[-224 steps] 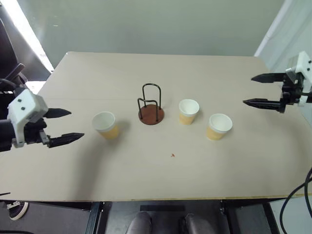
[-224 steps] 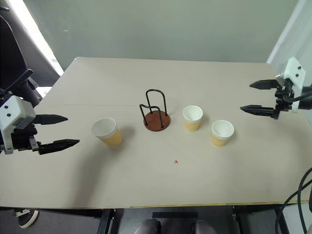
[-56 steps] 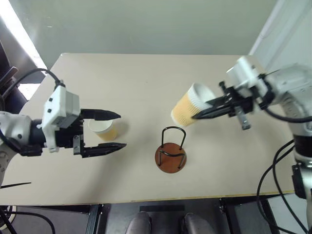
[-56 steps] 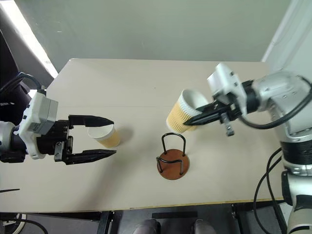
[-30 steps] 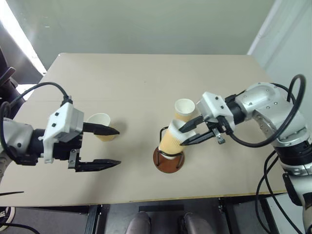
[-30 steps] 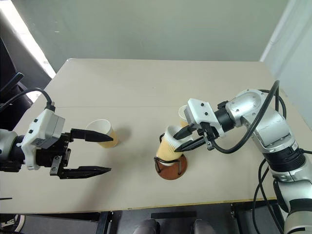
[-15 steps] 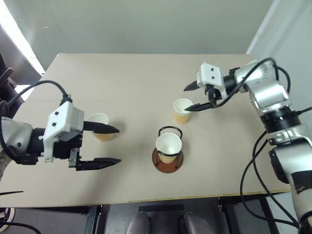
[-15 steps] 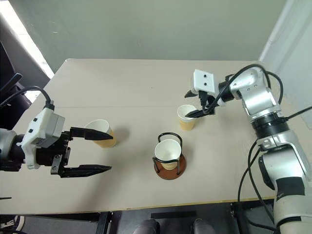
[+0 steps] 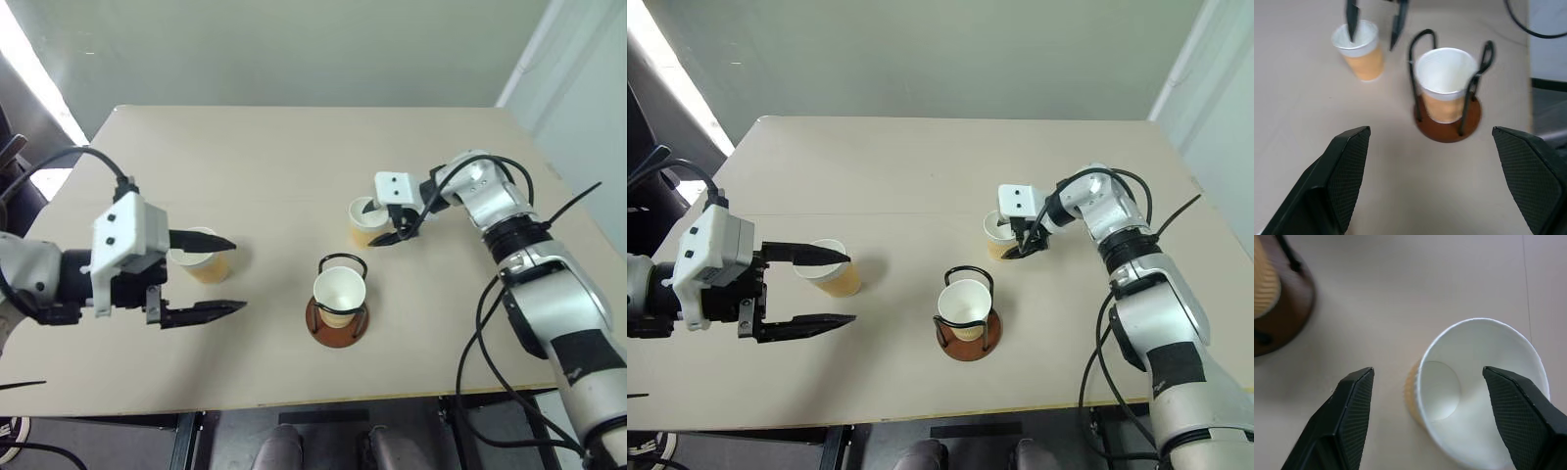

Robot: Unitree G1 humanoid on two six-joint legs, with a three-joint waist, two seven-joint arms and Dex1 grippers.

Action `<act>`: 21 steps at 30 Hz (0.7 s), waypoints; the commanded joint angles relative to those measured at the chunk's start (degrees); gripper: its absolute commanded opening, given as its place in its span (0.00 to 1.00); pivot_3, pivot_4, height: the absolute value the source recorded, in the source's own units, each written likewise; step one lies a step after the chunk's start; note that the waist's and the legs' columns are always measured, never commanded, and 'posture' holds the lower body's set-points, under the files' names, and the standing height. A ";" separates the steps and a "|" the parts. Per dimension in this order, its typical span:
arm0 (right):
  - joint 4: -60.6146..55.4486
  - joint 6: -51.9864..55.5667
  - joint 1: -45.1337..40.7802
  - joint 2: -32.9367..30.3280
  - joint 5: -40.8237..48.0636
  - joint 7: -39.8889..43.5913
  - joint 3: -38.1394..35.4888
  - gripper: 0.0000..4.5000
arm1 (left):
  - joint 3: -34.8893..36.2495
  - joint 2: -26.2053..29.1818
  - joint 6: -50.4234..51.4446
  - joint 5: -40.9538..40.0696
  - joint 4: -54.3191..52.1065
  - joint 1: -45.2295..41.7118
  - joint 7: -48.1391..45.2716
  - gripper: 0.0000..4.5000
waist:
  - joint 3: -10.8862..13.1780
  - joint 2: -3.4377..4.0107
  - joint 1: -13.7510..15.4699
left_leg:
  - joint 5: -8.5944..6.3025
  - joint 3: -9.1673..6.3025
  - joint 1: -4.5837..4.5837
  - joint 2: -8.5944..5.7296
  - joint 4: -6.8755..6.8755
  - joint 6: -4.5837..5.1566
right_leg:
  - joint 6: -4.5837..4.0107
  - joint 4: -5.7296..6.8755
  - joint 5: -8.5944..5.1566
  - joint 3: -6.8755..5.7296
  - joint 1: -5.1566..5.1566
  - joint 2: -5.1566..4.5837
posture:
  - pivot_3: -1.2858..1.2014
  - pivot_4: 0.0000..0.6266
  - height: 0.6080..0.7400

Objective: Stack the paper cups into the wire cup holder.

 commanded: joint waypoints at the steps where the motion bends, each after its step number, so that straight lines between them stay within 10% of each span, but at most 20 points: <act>1: 2.29 -2.37 -2.64 0.38 -1.29 -0.99 -0.86 0.50 | -1.08 0.12 -0.80 1.86 -0.56 -1.82 2.89 0.95 | 0.00 0.00 0.08 | 0.00 0.00 -0.01 0.00 0.00 0.00 | -0.01 0.00 0.00 -0.01 0.00 0.00 | 0.52 0.24 1.00; 7: 3.26 -3.25 -3.11 0.35 -1.34 0.79 -1.68 0.01 | -2.24 -0.10 -0.62 2.20 -0.68 -3.21 4.76 0.95 | 0.00 0.00 0.13 | -0.05 0.00 -0.02 0.00 -0.01 -0.13 | -0.04 -0.03 0.01 -0.03 0.00 0.00 | 0.52 0.24 1.00; 21: -27.63 18.69 -3.04 -13.09 23.21 17.19 -10.90 0.01 | 1.39 2.03 1.30 -5.74 0.58 -3.05 -6.06 0.95 | 0.02 0.04 0.24 | -0.03 0.05 -0.24 0.02 -0.04 -0.31 | -0.08 -0.11 0.00 -0.02 -0.13 0.09 | 0.52 0.24 1.00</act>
